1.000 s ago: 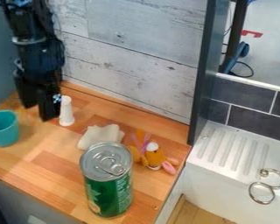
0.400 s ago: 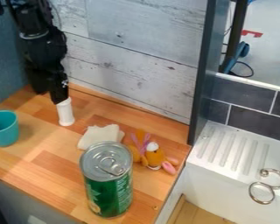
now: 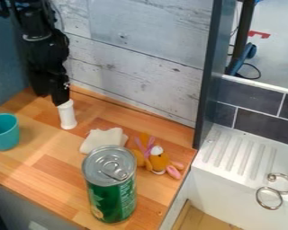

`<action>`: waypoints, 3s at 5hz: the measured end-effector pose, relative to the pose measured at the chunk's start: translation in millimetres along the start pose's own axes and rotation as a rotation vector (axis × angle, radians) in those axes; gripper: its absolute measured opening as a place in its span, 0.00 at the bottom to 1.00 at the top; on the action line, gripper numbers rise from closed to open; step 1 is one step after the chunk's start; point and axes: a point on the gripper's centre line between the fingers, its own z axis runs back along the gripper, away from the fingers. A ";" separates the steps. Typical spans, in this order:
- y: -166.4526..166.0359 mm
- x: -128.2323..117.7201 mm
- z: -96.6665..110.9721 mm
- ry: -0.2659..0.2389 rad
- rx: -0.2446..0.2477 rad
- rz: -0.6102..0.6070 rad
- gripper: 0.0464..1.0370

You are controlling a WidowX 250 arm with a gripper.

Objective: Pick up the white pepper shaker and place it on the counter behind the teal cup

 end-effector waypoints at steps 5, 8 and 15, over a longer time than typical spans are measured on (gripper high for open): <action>-11.5 13.8 -31.1 0.088 -0.059 -0.011 0.96; -10.8 13.0 -32.6 0.120 -0.018 0.026 0.55; 56.2 -23.0 24.4 0.077 0.067 0.107 0.55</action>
